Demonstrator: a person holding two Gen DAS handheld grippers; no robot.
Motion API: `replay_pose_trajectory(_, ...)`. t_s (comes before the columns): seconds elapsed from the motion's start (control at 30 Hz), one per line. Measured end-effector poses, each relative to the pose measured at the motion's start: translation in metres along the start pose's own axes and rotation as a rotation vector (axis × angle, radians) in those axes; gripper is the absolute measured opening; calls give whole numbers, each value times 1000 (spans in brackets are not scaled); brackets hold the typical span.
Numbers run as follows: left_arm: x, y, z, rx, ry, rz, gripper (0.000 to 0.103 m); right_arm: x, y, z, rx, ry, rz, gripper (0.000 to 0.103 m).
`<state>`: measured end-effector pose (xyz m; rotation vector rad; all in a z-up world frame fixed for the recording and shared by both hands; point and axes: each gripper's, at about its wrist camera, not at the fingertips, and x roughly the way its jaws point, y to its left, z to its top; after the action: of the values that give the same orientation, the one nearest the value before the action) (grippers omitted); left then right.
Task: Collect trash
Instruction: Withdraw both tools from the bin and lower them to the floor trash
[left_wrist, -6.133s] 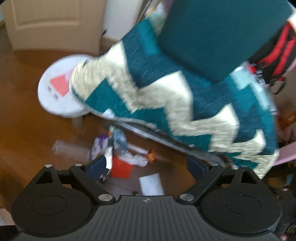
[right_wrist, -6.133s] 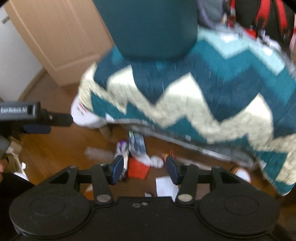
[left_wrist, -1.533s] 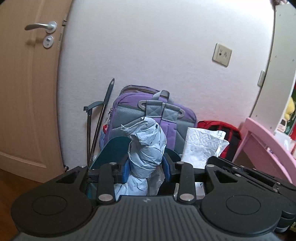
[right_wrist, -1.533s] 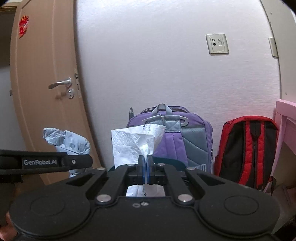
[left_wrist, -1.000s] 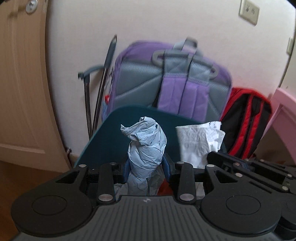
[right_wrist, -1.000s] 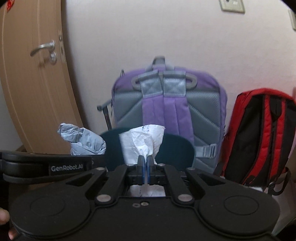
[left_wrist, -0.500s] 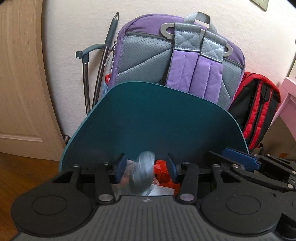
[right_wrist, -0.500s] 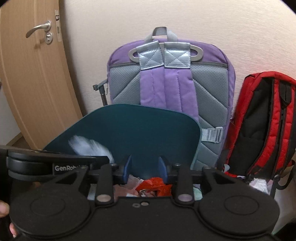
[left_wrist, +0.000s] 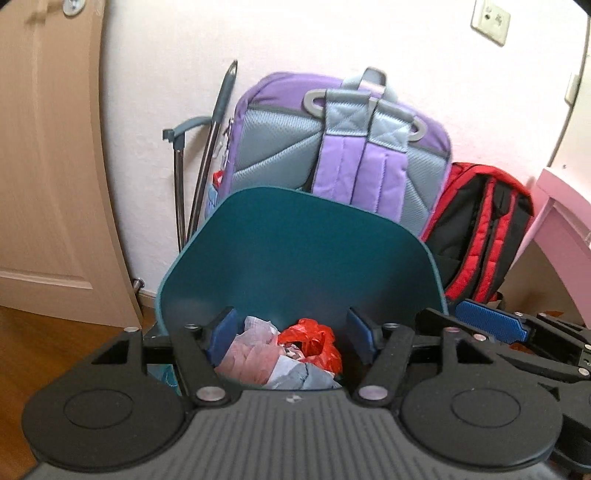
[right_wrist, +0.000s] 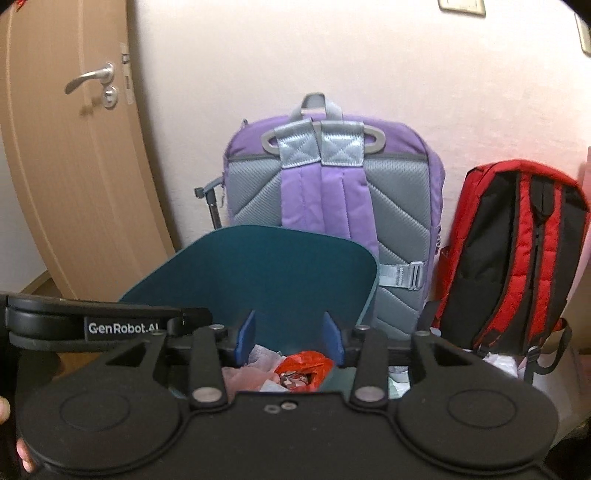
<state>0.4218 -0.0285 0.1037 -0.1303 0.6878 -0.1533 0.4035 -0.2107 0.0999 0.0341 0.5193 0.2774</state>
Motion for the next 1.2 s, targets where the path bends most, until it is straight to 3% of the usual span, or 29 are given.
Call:
replay_pose_trajectory(0.53,-109,-2,-44,19,-49,-34,65,-101,35,-21,-62,-44,60,47)
replay_pose_trajectory(0.6,-121,2,-55,20,-52,-34,75,-111,41,-29,-75,-39,78,48)
replay_pose_trajectory(0.73,-137,10,-78,28,-48,-33,76,-125,51,-50,-93,-29,107,49)
replay_pose_trajectory(0.83,-142,19,-99,21,-25,-46,77,-129,55,-67,-90,-8,139,50)
replay_pose_trajectory(0.9,-141,28,-115,5,-11,-48,85,-127,58,-80,-95,19,160,50)
replay_pose_trajectory(0.97,-138,38,-132,-20,0,-40,85,-123,60,-94,-104,49,178,50)
replay_pose_trajectory(1.1,-119,60,-166,-73,28,-25,98,-111,62,-124,-113,102,201,51)
replay_pose_trajectory(1.2,-99,79,-190,-119,49,-12,99,-96,61,-150,-105,145,209,51)
